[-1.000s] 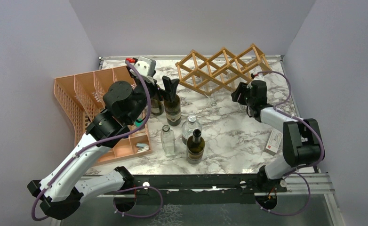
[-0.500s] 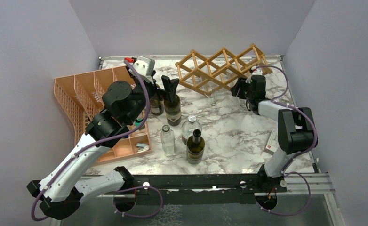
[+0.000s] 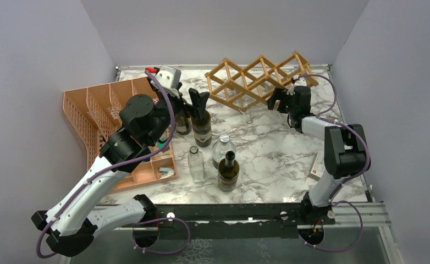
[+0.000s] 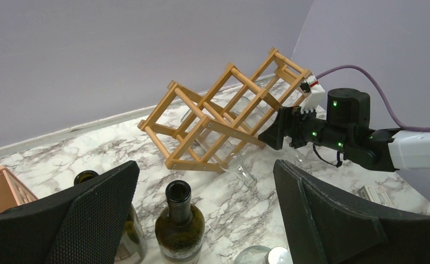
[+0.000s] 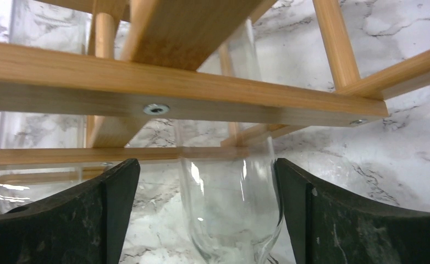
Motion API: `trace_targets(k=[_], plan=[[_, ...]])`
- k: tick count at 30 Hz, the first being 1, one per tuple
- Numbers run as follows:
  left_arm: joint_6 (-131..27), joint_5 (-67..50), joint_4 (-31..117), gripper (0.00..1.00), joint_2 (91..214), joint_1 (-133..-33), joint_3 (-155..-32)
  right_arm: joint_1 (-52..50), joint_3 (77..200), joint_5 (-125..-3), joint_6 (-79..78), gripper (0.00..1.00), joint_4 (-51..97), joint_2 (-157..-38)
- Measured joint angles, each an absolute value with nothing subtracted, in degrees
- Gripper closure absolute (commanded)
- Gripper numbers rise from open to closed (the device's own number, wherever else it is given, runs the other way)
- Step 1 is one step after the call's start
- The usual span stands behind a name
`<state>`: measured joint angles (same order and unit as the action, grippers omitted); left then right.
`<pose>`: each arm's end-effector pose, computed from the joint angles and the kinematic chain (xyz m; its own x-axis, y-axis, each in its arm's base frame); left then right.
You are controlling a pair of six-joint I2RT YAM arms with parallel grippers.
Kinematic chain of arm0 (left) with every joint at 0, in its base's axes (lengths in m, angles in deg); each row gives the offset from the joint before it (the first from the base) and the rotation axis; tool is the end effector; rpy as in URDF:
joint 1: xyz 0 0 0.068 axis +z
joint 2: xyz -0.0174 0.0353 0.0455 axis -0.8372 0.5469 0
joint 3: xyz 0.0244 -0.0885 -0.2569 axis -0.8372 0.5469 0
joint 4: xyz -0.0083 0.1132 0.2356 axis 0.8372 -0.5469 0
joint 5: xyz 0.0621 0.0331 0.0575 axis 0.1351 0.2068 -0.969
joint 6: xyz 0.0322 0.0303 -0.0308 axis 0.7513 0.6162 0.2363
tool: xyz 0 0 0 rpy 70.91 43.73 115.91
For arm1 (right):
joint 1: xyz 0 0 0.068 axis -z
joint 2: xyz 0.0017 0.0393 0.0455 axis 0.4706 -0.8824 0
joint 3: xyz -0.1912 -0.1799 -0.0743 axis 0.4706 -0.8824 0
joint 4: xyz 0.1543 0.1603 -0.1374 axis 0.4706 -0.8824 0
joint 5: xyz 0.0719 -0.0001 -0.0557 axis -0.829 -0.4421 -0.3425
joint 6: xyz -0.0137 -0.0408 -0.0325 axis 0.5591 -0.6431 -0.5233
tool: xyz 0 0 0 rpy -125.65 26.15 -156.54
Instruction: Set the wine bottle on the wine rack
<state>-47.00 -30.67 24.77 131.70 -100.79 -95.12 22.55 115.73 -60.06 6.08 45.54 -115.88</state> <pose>0.1426 -0.1257 0.4699 -0.0269 -0.1293 -0.9912 0.5041 0.8545 -0.1251 0.3726 0.0385 0.1903 -0.4394 0.1919 -0.8775 -0.0563 0.9691 0.2402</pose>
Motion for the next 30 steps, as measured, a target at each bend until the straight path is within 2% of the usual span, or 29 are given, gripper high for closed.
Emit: trace_targets(k=[7,14,24,30], plan=[[-47.0,-30.6,24.7,0.01,131.4,-100.8,-95.1,22.6,115.7,-58.9,6.1,0.03,45.4,-113.0],[-47.0,-30.5,24.7,0.01,131.1,-100.8,-95.1,22.6,115.7,-53.8,7.6,0.04,38.4,-103.9],[-47.0,-30.5,24.6,0.01,130.9,-100.8,-94.4,22.6,113.1,-51.8,13.1,0.25,20.1,-100.1],[-47.0,-30.5,24.5,0.01,130.7,-100.8,-93.7,22.6,111.8,-51.9,13.8,0.42,15.8,-100.4]])
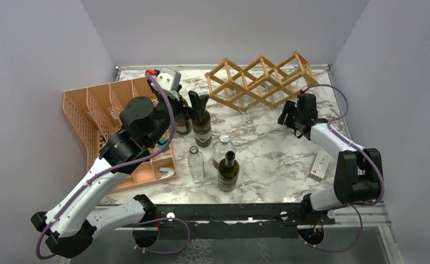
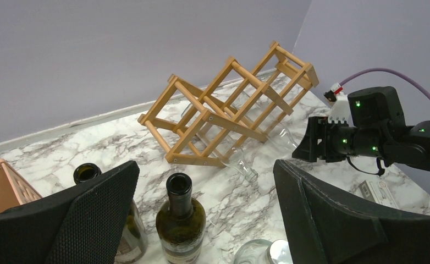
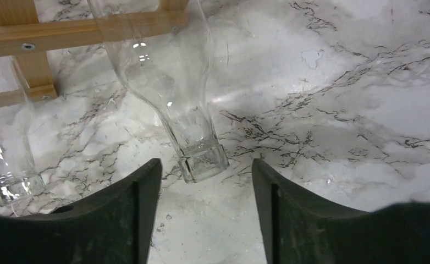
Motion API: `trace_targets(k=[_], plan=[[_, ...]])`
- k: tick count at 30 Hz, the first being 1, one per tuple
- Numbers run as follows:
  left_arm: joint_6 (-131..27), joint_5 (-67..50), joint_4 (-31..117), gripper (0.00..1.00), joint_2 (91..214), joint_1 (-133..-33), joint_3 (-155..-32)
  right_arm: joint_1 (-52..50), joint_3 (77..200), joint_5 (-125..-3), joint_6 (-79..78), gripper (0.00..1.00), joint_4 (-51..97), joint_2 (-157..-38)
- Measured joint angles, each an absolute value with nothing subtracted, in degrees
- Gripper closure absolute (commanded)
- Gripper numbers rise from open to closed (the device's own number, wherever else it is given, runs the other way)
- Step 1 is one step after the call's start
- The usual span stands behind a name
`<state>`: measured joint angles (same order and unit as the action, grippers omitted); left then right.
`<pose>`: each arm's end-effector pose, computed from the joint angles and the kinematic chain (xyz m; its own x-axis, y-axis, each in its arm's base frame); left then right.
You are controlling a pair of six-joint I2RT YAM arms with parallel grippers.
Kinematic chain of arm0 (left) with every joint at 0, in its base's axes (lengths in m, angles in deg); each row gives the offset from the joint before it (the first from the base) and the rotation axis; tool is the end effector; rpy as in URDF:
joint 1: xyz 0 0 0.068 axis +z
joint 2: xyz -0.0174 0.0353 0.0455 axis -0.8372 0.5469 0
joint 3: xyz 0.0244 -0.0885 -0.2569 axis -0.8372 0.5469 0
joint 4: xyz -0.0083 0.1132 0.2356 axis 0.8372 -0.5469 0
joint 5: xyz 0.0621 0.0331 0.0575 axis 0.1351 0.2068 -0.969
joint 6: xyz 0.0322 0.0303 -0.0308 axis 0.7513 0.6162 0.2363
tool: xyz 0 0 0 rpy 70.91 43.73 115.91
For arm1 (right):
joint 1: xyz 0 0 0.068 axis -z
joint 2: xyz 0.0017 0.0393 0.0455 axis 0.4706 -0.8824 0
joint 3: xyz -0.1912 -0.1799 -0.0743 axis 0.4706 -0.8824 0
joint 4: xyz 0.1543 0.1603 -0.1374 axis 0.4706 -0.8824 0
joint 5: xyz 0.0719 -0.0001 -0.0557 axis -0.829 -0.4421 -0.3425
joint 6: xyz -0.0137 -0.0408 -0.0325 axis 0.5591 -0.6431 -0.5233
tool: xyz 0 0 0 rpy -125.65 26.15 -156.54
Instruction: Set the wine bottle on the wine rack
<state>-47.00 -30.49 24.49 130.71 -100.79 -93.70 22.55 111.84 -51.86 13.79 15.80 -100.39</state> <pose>0.1406 -0.1240 0.4643 -0.0361 -0.1206 -0.9920 0.5057 0.8540 -0.1222 0.3065 0.0270 0.2091 -0.6443 0.3006 -0.7032 0.2063 0.9537 0.2187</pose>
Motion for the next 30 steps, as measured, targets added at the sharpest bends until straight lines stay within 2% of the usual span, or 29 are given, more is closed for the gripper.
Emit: trace_targets(k=[8,14,18,24,26,30], plan=[[-47.0,-30.5,24.5,0.01,130.0,-100.8,-93.6,22.6,114.0,-52.4,13.2,0.67,15.5,-105.3],[-47.0,-30.5,24.5,0.01,129.8,-100.8,-93.6,22.6,116.9,-52.7,12.0,0.68,15.4,-106.7],[-47.0,-30.5,24.5,0.01,129.8,-100.8,-93.6,22.6,118.4,-52.9,11.6,0.62,15.6,-108.3],[-47.0,-30.5,24.5,0.01,129.8,-100.8,-93.6,22.6,119.2,-54.1,11.9,0.28,15.6,-109.3],[-47.0,-30.5,24.5,0.01,129.8,-100.8,-93.6,22.6,119.2,-54.2,12.1,0.24,15.4,-108.8],[-47.0,-30.5,24.5,0.01,129.8,-100.8,-93.6,22.6,119.2,-54.1,12.7,0.24,13.4,-105.2]])
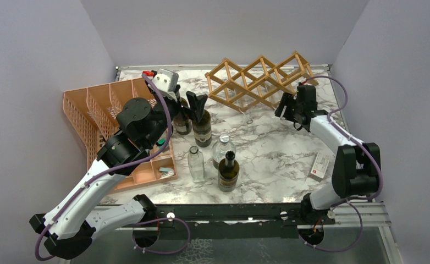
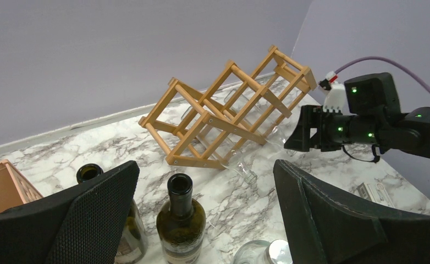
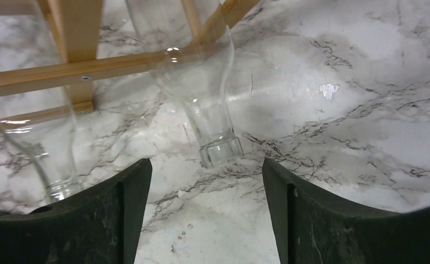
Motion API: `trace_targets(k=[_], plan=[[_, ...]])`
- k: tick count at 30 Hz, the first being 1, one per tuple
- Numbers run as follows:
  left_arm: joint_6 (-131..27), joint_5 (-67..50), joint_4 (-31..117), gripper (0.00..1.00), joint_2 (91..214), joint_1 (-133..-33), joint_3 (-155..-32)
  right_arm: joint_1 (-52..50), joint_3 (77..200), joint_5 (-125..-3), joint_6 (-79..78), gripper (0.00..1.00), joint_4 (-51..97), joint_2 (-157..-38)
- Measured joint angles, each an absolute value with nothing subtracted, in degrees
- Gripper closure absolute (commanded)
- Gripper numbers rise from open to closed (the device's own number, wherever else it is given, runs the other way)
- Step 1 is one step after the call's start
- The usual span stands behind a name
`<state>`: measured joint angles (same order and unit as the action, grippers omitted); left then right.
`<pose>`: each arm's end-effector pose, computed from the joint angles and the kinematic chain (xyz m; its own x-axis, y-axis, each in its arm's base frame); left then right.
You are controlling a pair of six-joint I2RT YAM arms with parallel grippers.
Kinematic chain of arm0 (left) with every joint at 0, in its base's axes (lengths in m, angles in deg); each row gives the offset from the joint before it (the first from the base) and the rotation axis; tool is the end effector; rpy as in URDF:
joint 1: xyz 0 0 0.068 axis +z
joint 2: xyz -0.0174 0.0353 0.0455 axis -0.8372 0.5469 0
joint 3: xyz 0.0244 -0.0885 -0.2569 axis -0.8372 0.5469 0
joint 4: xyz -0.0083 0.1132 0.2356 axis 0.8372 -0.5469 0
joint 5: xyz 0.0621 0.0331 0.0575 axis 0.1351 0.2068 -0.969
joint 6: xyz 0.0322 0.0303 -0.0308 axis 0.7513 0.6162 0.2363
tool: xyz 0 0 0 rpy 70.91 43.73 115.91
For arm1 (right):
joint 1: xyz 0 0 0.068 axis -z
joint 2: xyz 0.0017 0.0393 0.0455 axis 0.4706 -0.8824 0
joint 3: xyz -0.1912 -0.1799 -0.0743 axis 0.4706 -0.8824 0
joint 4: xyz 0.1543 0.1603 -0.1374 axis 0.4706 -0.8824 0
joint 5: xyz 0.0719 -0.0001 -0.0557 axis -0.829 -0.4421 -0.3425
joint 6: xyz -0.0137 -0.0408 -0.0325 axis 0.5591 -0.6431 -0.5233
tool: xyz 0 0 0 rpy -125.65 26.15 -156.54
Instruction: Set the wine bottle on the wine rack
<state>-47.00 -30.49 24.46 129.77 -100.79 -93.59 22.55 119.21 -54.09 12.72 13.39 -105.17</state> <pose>0.1367 -0.1202 0.4663 -0.0261 -0.1302 -0.9911 0.5070 0.8528 -0.1254 0.3325 0.0309 0.2214 -0.6558 0.2827 -0.7000 0.1666 0.9586 0.2310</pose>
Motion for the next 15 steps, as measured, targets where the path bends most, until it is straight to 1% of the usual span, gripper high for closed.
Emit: trace_targets(k=[7,10,15], plan=[[-47.0,-30.3,24.5,0.01,129.9,-100.8,-93.6,22.6,119.4,-56.7,13.1,0.28,8.3,-94.4],[-47.0,-30.0,24.5,0.01,130.2,-100.8,-93.4,22.6,119.5,-62.0,11.9,0.28,5.3,-89.8],[-47.0,-29.8,24.6,0.01,130.8,-100.8,-92.7,22.0,119.1,-75.9,9.1,0.27,3.4,-80.1]])
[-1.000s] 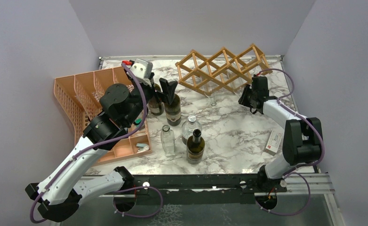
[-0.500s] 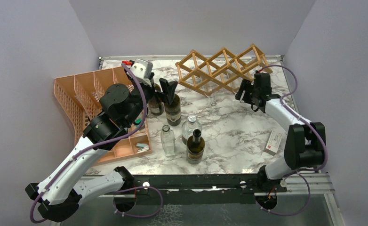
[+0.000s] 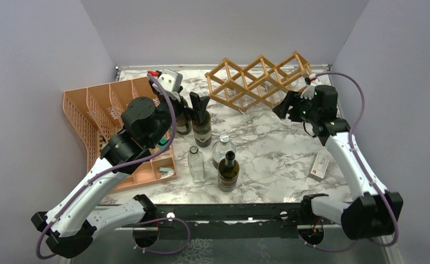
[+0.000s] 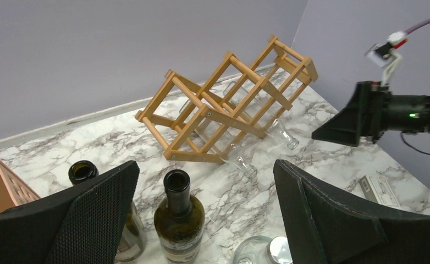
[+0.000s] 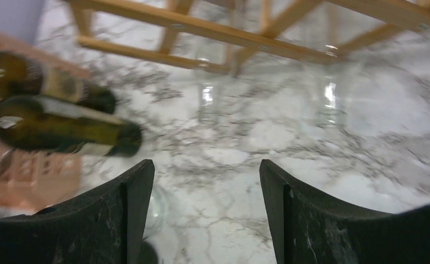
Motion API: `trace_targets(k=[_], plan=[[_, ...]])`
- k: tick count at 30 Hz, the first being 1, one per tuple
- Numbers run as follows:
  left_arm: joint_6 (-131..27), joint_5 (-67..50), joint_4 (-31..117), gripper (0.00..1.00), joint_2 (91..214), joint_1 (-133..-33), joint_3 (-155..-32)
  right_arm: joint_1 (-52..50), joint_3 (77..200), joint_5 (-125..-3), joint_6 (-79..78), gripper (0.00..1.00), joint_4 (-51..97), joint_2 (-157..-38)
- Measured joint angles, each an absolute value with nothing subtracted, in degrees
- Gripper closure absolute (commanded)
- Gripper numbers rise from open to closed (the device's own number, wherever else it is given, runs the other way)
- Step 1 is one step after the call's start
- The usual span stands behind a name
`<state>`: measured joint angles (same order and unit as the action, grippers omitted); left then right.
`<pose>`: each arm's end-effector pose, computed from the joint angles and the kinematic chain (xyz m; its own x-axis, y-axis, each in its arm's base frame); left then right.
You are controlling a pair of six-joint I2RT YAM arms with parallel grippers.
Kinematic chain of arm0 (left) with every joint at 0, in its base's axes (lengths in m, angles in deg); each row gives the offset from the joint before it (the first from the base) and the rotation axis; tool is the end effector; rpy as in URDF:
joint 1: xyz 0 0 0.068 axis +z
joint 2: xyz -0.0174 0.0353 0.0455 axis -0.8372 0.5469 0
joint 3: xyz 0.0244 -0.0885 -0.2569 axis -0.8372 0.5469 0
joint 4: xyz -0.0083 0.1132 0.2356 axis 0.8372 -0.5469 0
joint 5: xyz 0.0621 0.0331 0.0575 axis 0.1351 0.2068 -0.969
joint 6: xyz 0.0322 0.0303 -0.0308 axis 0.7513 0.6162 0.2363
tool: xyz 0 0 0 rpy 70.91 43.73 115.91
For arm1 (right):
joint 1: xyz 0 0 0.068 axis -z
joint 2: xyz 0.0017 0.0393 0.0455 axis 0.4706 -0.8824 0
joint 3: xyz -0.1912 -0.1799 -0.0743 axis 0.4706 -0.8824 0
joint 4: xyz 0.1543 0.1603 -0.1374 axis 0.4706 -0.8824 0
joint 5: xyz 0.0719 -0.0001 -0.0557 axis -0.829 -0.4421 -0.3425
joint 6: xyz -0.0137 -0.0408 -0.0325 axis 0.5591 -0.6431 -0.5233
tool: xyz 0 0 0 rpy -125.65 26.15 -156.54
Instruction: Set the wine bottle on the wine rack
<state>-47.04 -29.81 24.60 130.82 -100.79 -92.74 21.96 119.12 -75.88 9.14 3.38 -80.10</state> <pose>0.1425 -0.1264 0.4588 -0.0496 -0.1090 -0.9928 0.5144 0.8493 -0.1189 0.2467 0.0385 0.3270 -0.5546 0.2109 -0.8050 -0.2497 0.8806 0.4027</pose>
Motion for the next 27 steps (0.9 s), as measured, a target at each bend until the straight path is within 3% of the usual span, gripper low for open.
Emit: trace_targets(k=[5,10,16,27], plan=[[-47.3,-29.8,24.6,0.01,132.2,-100.8,-92.7,19.3,117.9,-92.2,7.3,0.26,6.8,-69.1],[-47.7,-29.9,24.6,0.01,133.3,-100.8,-92.7,13.6,117.1,-104.1,6.2,0.26,12.4,-66.0],[-48.4,-30.6,25.0,0.01,133.8,-100.8,-92.7,0.8,117.2,-106.8,1.0,0.26,14.1,-69.9],[-49.0,-31.5,25.0,0.01,134.0,-100.8,-92.7,-7.4,117.2,-114.6,-5.0,0.26,15.2,-74.3]])
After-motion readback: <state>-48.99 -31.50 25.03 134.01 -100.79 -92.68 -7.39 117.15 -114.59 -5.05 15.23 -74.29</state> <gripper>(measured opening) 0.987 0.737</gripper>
